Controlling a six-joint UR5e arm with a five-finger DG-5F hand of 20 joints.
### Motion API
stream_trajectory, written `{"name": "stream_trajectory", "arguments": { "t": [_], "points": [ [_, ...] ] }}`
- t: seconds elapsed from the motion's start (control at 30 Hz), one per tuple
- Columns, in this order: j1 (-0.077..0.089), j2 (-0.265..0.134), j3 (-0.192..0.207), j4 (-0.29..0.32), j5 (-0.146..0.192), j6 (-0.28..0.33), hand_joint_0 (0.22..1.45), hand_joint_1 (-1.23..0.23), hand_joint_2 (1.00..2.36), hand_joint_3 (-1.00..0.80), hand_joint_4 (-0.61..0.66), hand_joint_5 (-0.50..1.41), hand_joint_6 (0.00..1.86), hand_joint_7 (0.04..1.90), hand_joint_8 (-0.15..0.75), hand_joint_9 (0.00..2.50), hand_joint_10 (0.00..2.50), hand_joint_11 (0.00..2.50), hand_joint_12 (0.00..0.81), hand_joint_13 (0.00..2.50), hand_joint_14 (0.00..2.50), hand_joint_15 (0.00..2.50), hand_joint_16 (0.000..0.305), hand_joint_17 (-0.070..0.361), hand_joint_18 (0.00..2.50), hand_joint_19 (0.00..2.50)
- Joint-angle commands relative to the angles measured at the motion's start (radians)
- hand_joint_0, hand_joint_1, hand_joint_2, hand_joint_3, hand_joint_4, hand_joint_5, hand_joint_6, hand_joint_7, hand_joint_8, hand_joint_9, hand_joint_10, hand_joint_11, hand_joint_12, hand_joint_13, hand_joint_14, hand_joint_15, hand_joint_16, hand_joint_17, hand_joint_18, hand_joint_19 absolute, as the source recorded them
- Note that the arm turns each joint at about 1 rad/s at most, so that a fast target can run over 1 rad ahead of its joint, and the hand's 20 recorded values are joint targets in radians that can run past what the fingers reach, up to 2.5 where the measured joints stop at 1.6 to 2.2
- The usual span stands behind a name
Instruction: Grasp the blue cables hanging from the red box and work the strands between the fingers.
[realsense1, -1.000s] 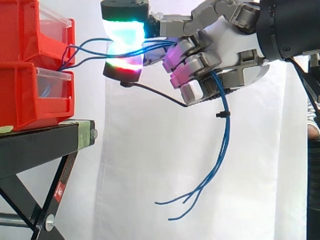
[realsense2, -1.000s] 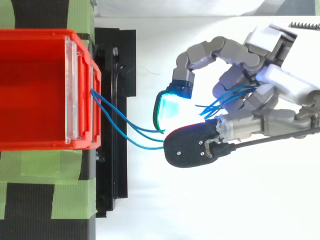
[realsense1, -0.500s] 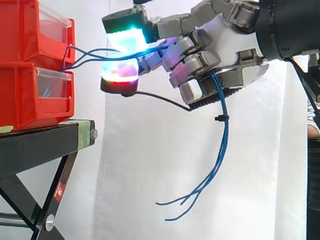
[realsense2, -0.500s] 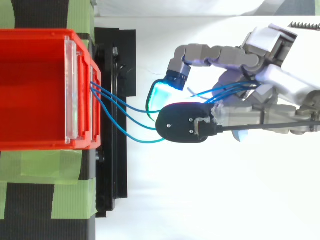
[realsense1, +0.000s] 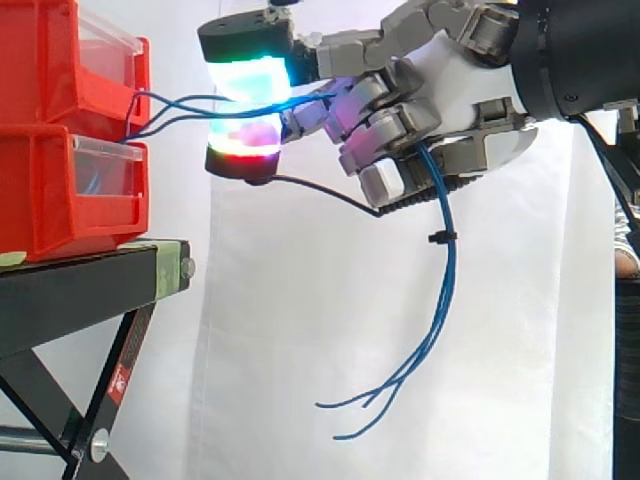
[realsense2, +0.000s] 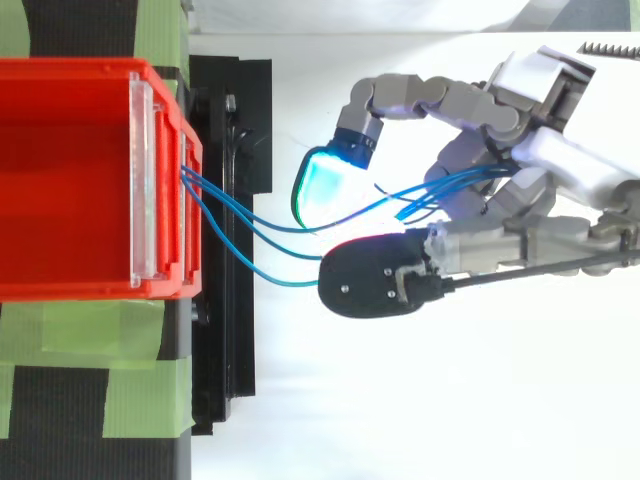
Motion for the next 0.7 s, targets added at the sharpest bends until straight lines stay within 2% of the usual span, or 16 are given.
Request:
{"name": "stream_trajectory", "arguments": {
  "t": [0.0, 0.03, 0.1, 0.13, 0.17, 0.23, 0.3, 0.33, 0.43, 0.67],
  "points": [
    [-0.001, 0.000, 0.000, 0.002, 0.000, 0.000, 0.96, -0.77, 1.02, -0.40, 0.20, -0.08, 0.40, 1.30, 0.508, 1.75, 2.50, 2.50, 0.556, 1.85, 2.50, 1.78, 0.195, 0.146, 2.30, 0.71],
    [0.001, 0.000, 0.000, 0.002, 0.000, 0.000, 0.92, -0.78, 1.02, -0.54, 0.20, -0.08, 0.37, 1.31, 0.508, 1.75, 2.50, 2.50, 0.556, 1.85, 2.50, 1.78, 0.195, 0.146, 2.30, 0.71],
    [-0.001, 0.000, 0.000, 0.005, 0.000, 0.001, 0.91, -0.79, 1.01, -0.62, 0.20, -0.07, 0.35, 1.31, 0.508, 1.75, 2.50, 2.50, 0.556, 1.85, 2.50, 1.78, 0.195, 0.146, 2.30, 0.71],
    [-0.001, 0.000, 0.000, 0.005, 0.000, 0.001, 0.93, -0.79, 1.02, -0.60, 0.20, -0.07, 0.35, 1.31, 0.508, 1.75, 2.50, 2.50, 0.556, 1.85, 2.50, 1.78, 0.195, 0.146, 2.30, 0.71],
    [-0.001, 0.000, 0.000, 0.008, 0.000, 0.003, 0.94, -0.79, 1.02, -0.56, 0.20, -0.07, 0.35, 1.31, 0.508, 1.75, 2.50, 2.50, 0.556, 1.85, 2.50, 1.78, 0.195, 0.146, 2.30, 0.71],
    [-0.001, 0.000, 0.000, 0.018, 0.006, 0.009, 1.04, -0.76, 1.02, -0.22, 0.19, -0.07, 0.49, 1.25, 0.508, 1.75, 2.50, 2.50, 0.556, 1.85, 2.50, 1.78, 0.195, 0.146, 2.30, 0.71],
    [0.001, 0.000, 0.000, 0.028, 0.011, 0.015, 1.08, -0.72, 1.03, 0.01, 0.18, -0.05, 0.54, 1.22, 0.508, 1.75, 2.50, 2.50, 0.556, 1.85, 2.50, 1.78, 0.195, 0.146, 2.30, 0.71],
    [0.001, 0.000, 0.000, 0.036, 0.015, 0.020, 1.10, -0.70, 1.02, 0.07, 0.18, -0.03, 0.56, 1.22, 0.508, 1.75, 2.50, 2.50, 0.556, 1.85, 2.50, 1.78, 0.195, 0.146, 2.30, 0.71],
    [0.002, 0.000, 0.000, 0.051, 0.022, 0.029, 1.12, -0.68, 1.02, 0.10, 0.19, 0.06, 0.53, 1.24, 0.508, 1.75, 2.50, 2.50, 0.556, 1.85, 2.50, 1.78, 0.195, 0.146, 2.30, 0.71],
    [0.002, 0.000, 0.000, 0.051, 0.022, 0.029, 1.14, -0.68, 1.02, 0.17, 0.16, 0.14, 0.43, 1.29, 0.508, 1.75, 2.50, 2.50, 0.556, 1.85, 2.50, 1.78, 0.195, 0.146, 2.30, 0.71]
  ]
}}
